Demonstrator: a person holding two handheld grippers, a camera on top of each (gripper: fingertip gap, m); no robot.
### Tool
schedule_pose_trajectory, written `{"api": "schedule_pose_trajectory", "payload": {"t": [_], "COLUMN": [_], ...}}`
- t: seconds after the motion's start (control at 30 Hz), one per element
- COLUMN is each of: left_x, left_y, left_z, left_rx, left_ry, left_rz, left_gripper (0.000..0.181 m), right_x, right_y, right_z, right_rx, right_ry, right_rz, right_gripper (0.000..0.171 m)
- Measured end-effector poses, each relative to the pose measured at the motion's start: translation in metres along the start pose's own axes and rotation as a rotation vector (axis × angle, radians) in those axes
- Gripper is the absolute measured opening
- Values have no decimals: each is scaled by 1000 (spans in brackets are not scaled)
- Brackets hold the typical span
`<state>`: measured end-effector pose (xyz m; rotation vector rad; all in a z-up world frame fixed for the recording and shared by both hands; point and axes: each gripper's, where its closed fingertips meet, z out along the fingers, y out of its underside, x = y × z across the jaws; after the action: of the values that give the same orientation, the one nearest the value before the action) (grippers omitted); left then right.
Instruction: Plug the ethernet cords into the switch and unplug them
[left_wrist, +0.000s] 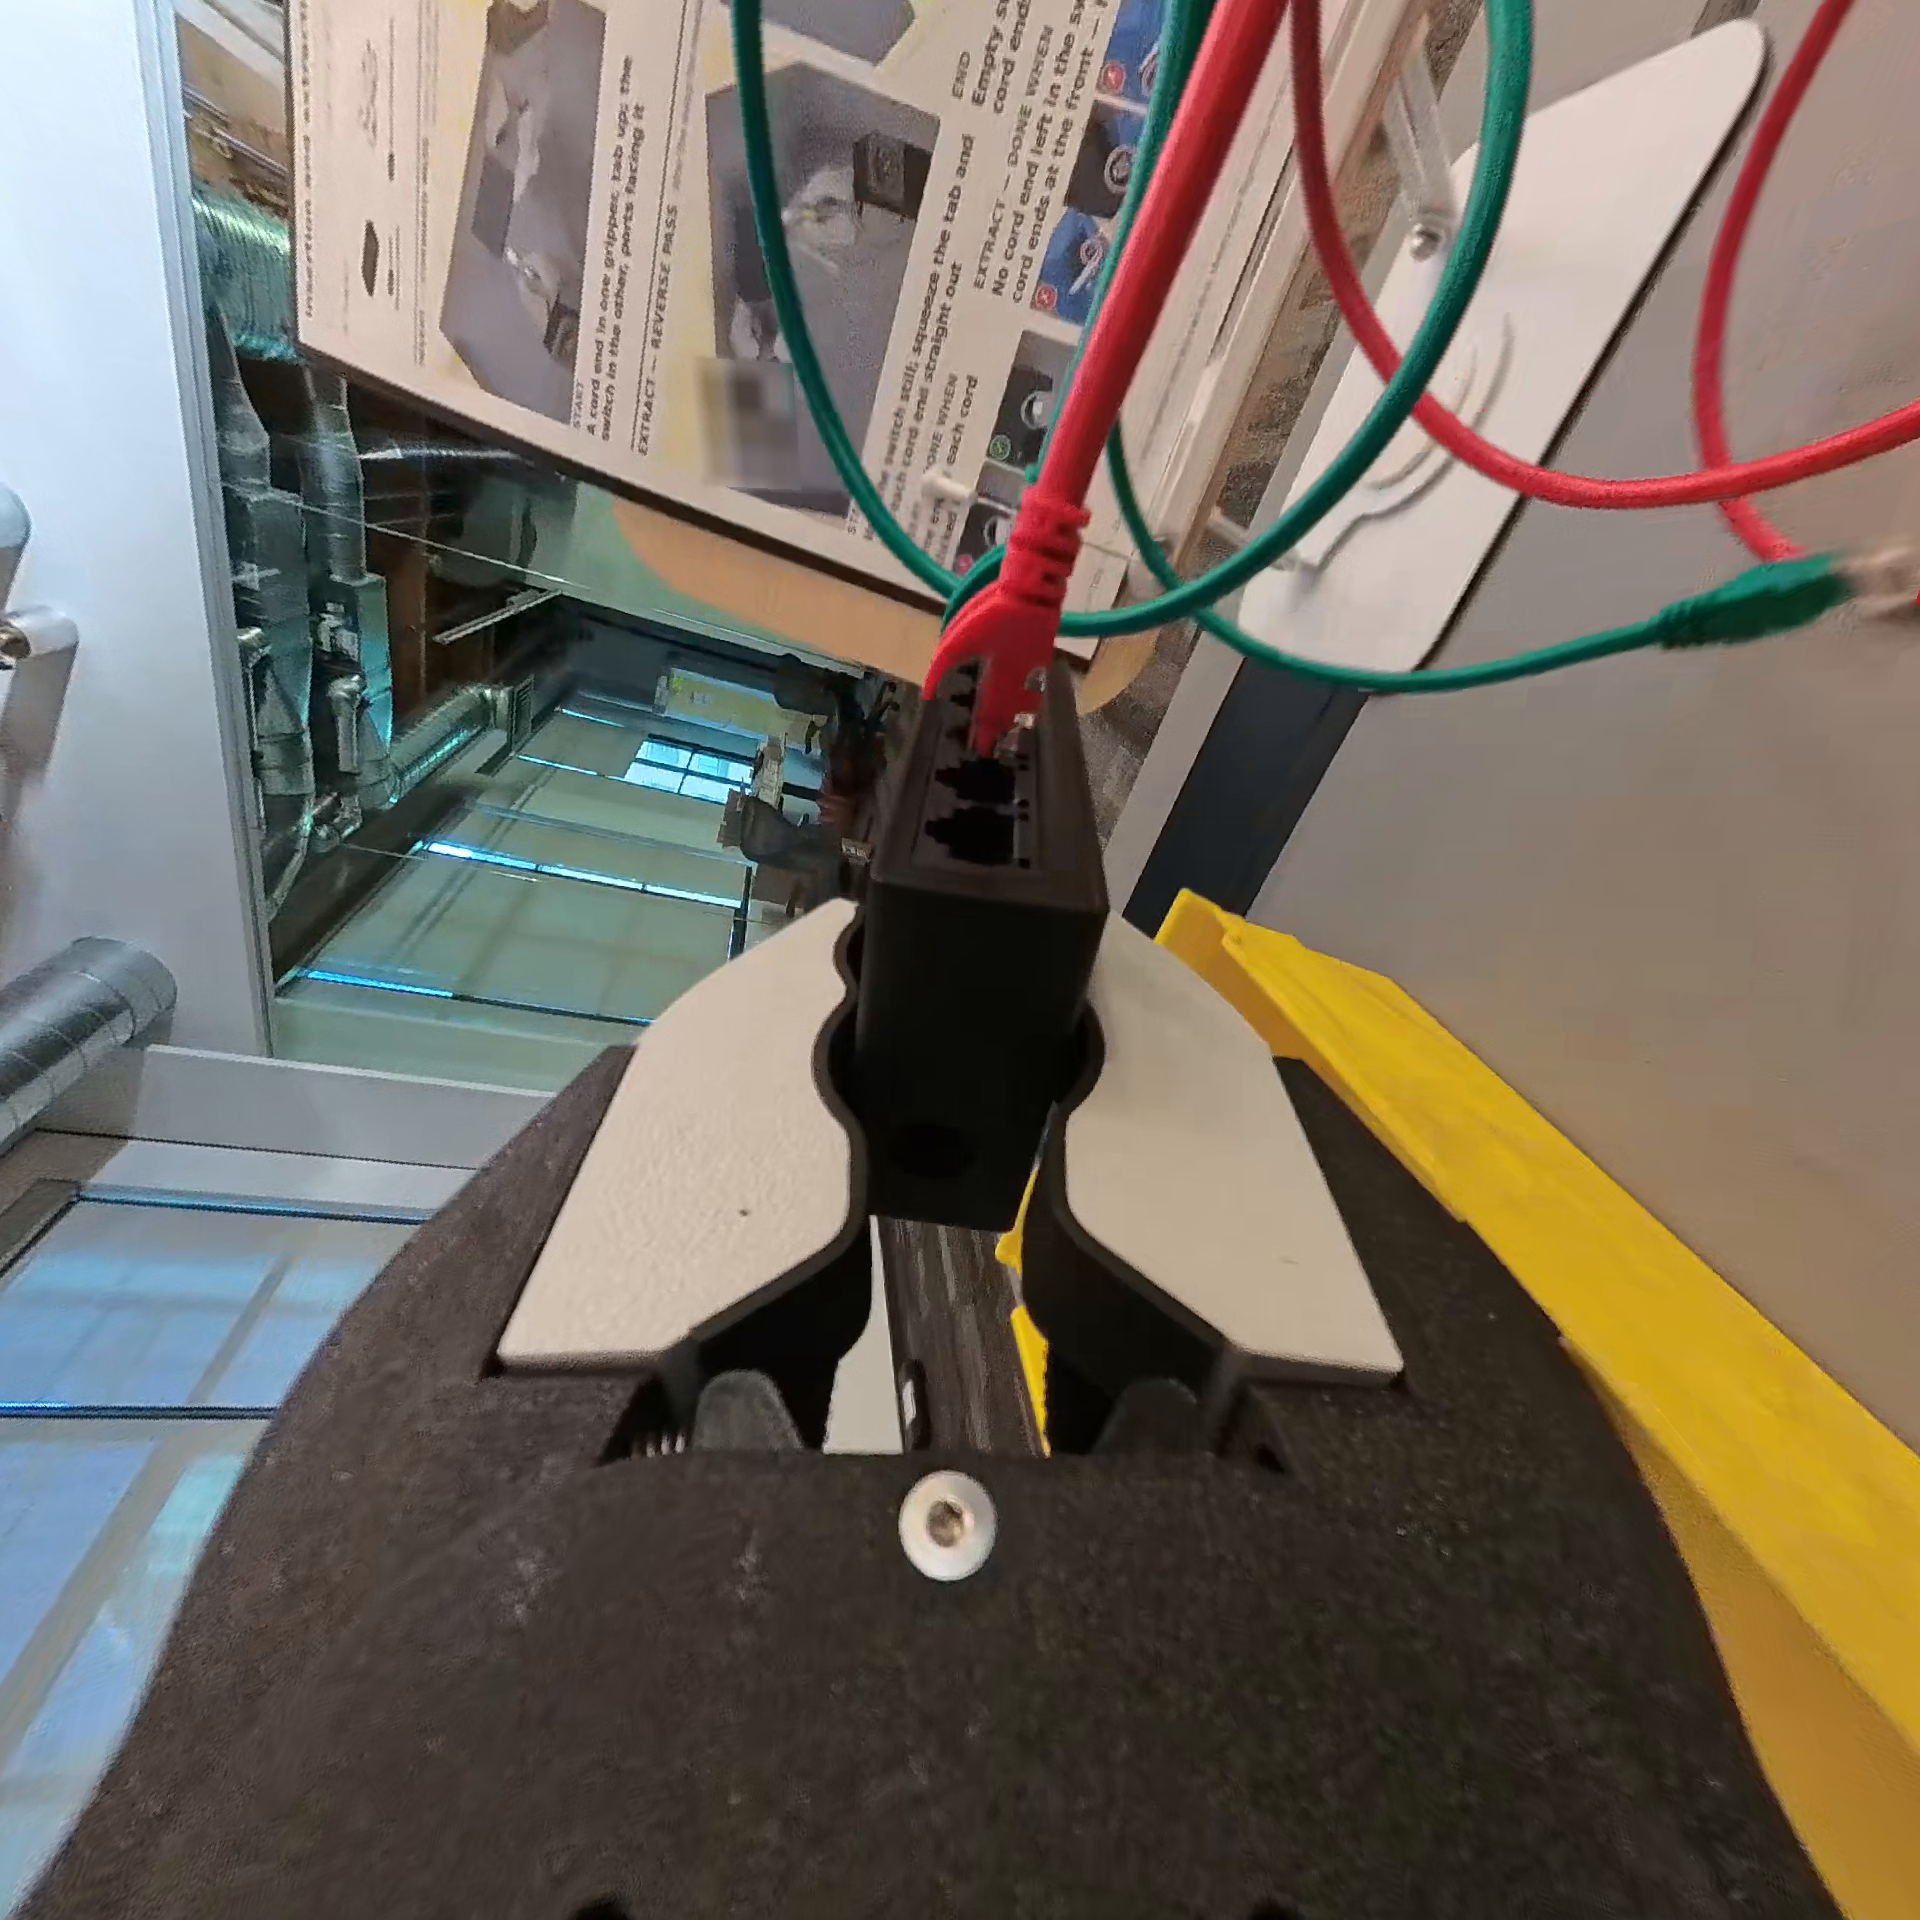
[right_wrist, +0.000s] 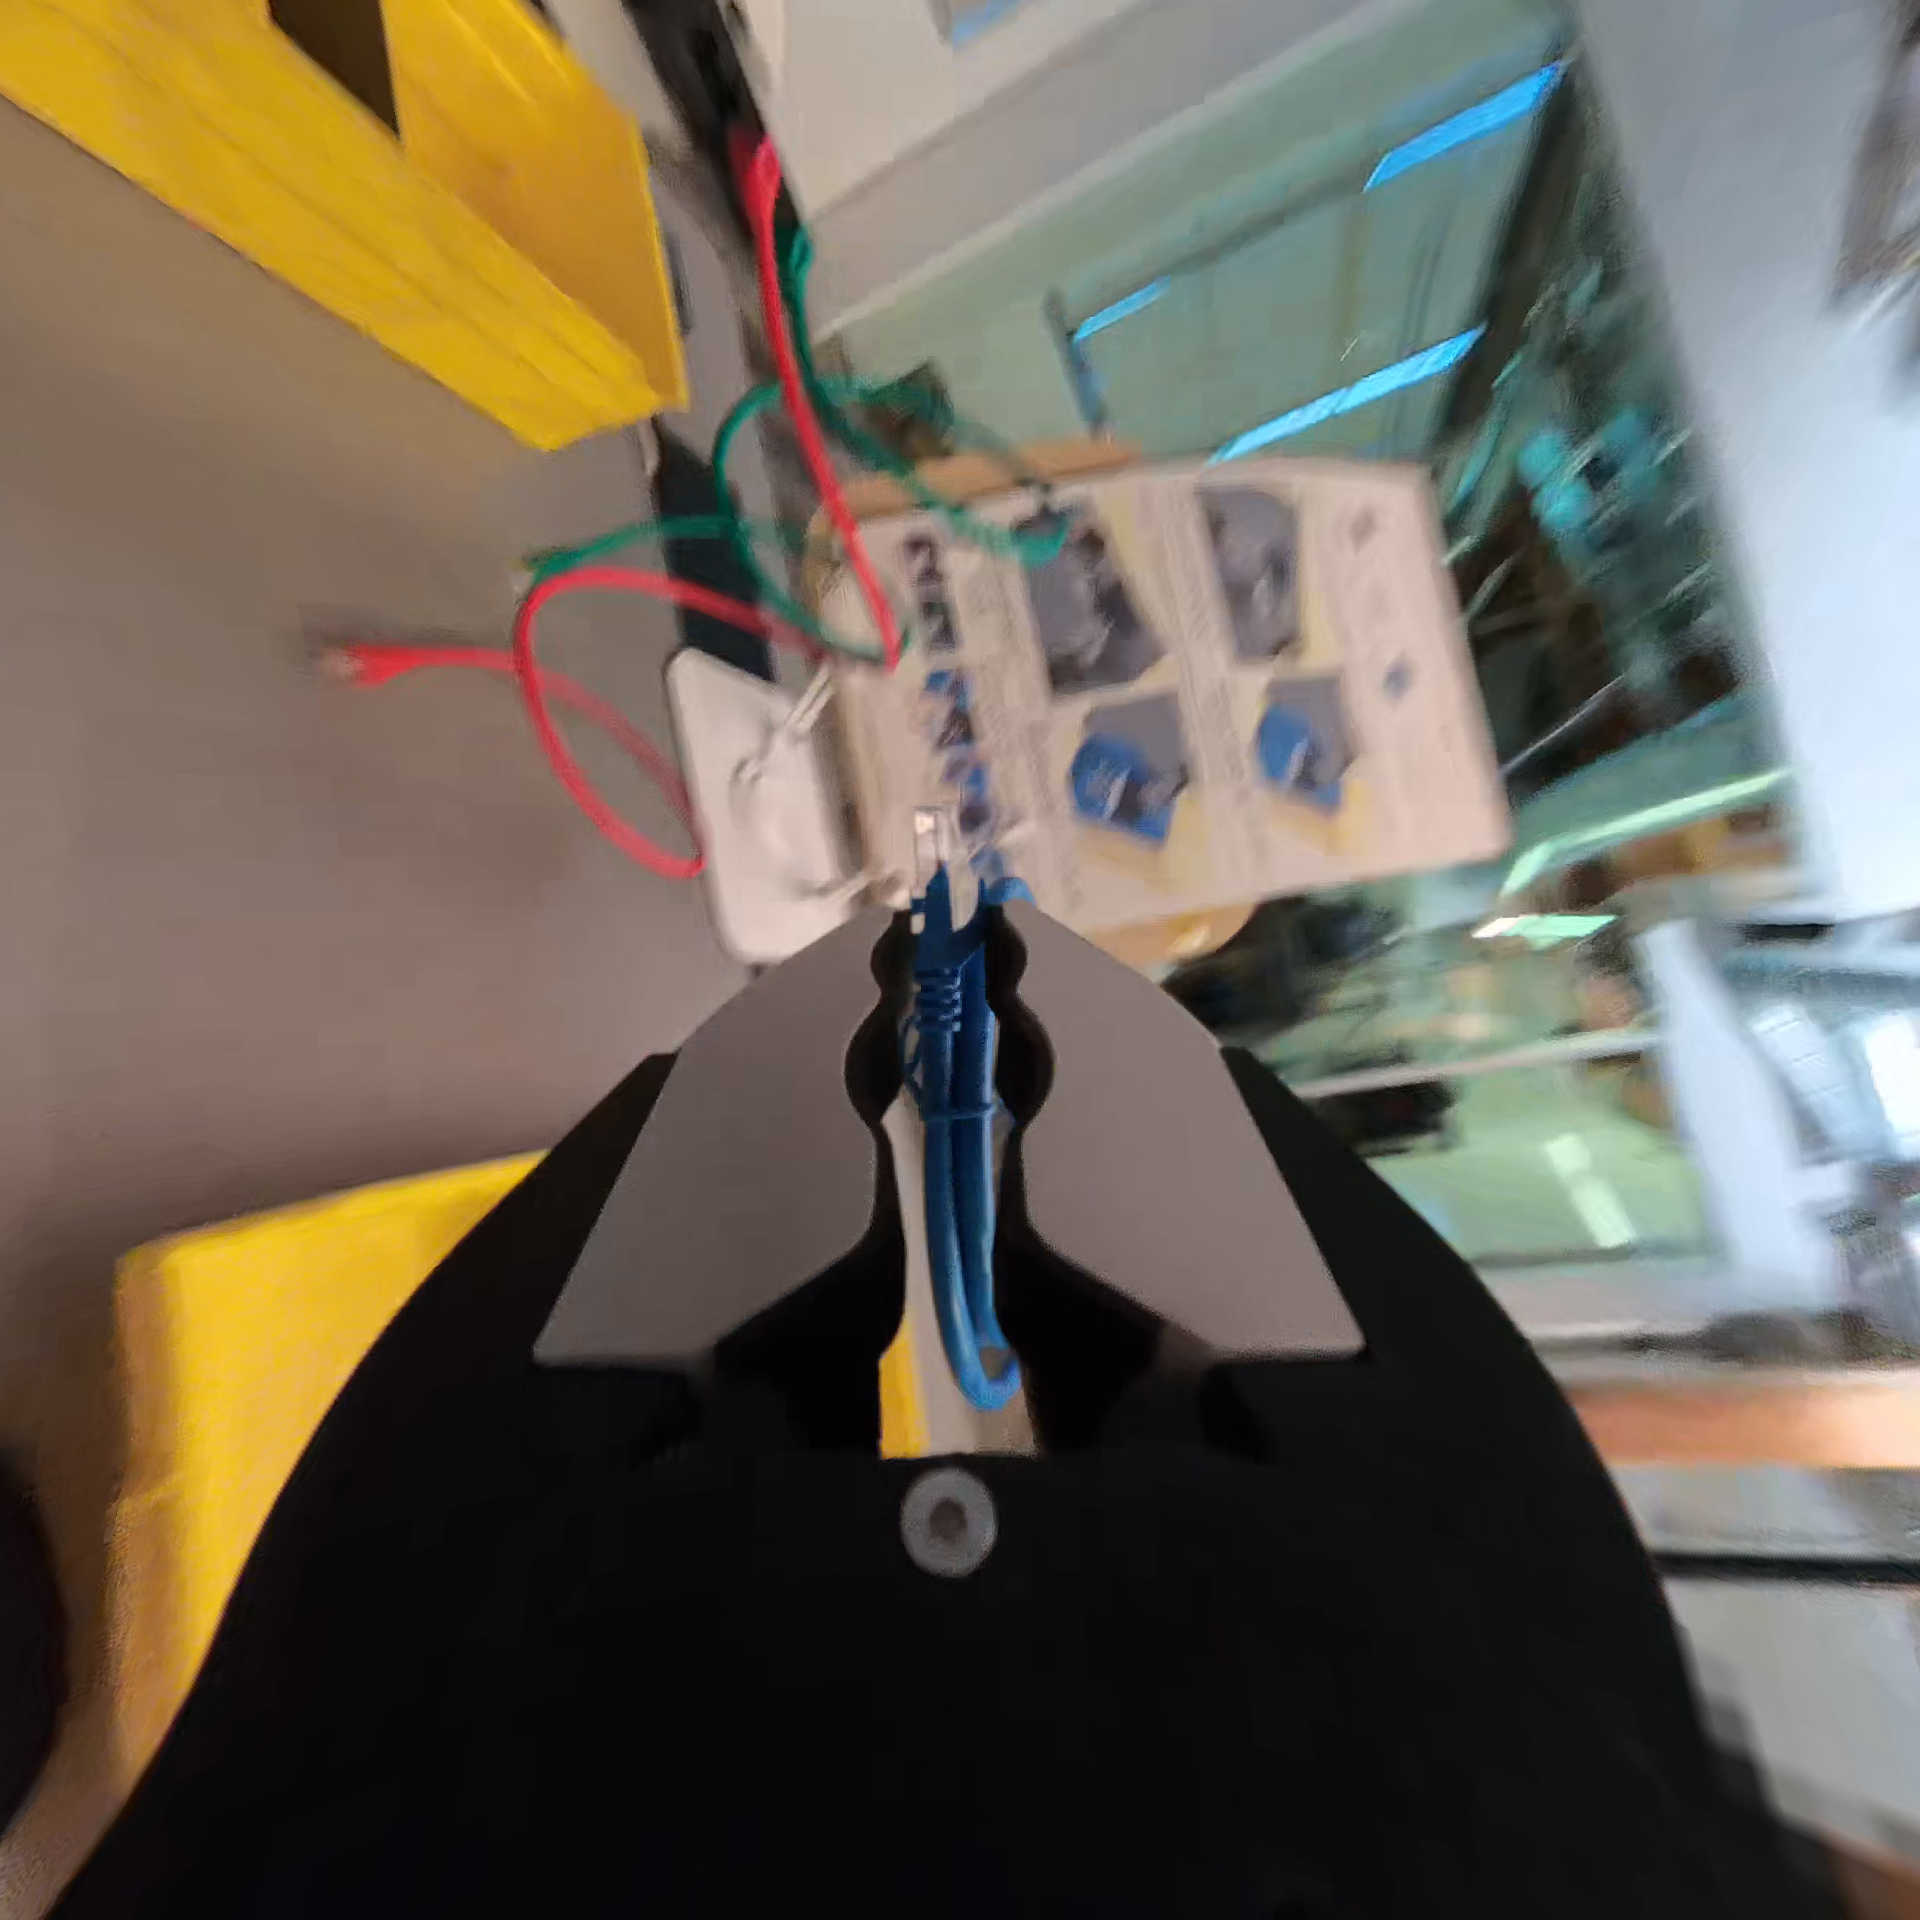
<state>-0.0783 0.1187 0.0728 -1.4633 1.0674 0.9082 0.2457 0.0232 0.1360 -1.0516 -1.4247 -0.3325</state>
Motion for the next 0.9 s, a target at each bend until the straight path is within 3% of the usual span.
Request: {"api": "schedule_pose_trajectory", "payload": {"t": [0.27,0.53,0.9], "left_x": [1,2,-3], "left_y": [5,4,7], "left_z": [5,4,2], "left_rx": [-19,-17,-19], "left_ry": [5,5,0], "left_rz": [2,5,0], "left_gripper": [30,30,30], "right_x": [-44,-85,-97], "right_y": [103,171,185], "right_z": [-13,-12,2], "right_rx": [-345,-693,-729], "right_ry": [-339,-508,-563], "right_rz": [393,545,537], "right_gripper": [14,14,14]}}
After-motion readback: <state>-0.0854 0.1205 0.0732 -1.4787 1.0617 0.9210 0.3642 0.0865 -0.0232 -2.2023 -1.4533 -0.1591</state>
